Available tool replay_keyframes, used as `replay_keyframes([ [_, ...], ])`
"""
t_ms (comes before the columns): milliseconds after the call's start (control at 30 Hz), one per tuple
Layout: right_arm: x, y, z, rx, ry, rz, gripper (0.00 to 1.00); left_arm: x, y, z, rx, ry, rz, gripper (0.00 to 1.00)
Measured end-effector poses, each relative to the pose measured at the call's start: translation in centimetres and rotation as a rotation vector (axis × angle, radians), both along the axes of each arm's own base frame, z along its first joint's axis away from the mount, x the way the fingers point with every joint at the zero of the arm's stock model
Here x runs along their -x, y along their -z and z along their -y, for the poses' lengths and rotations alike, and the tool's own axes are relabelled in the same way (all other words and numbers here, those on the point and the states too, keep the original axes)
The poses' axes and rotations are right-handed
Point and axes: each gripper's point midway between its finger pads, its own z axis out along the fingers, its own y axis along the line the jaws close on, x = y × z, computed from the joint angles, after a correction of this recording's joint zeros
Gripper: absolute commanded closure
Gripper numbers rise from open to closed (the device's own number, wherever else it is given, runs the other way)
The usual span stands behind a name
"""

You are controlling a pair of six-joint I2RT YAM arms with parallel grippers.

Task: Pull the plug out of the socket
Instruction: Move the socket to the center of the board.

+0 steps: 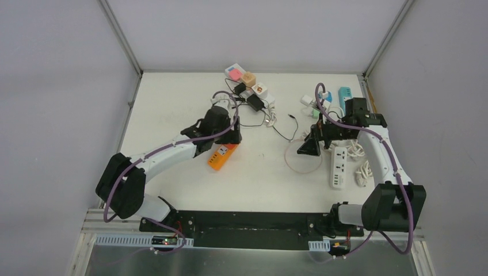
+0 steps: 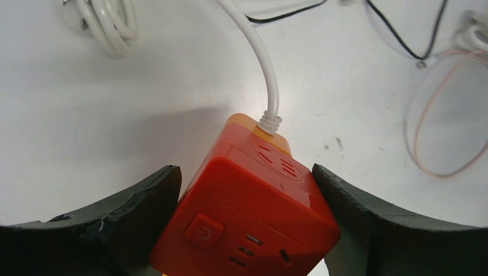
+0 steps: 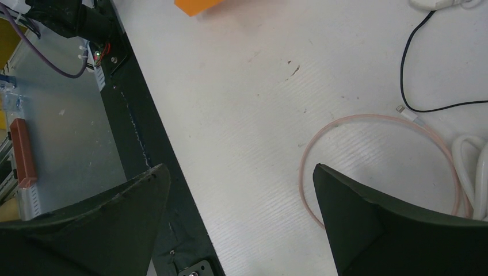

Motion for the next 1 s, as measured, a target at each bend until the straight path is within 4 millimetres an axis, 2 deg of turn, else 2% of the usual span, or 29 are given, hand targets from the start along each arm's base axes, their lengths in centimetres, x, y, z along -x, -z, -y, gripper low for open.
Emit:
replay_keyframes([
  [133, 0.1, -0.2, -0.4, 0.009, -0.016, 0.03, 0.0, 2.4, -0.4, 5.0, 0.034, 0.018, 0.043, 1.0],
  [233, 0.4, -0.5, -0.8, 0.013, -0.035, 0.053, 0.0, 4.1, 0.4, 7.9, 0.029, 0.012, 0.062, 1.0],
  [367, 0.5, -0.7, -1.1, 0.013, -0.045, 0.068, 0.0, 5.3, 2.6, 11.1, -0.03, -0.046, 0.075, 1.0],
  [500, 0.5, -0.7, -1.1, 0.013, -0.047, 0.072, 0.0, 5.6, 4.0, 12.9, -0.063, -0.122, 0.1, 0.97],
  [733, 0.5, -0.7, -1.2, 0.012, -0.048, 0.074, 0.0, 5.5, 4.9, 14.2, -0.048, -0.213, 0.098, 0.39],
  [900, 0.5, -0.7, -1.2, 0.013, -0.048, 0.074, 0.0, 5.4, 4.7, 14.4, -0.033, -0.226, 0.094, 0.1],
  [967, 0.5, -0.6, -1.2, 0.012, -0.047, 0.073, 0.0, 5.5, 4.7, 14.5, -0.03, -0.222, 0.092, 0.02],
  [1000, 0.5, -0.6, -1.1, 0.012, -0.047, 0.072, 0.0, 5.5, 4.6, 14.7, -0.026, -0.215, 0.089, 0.01],
])
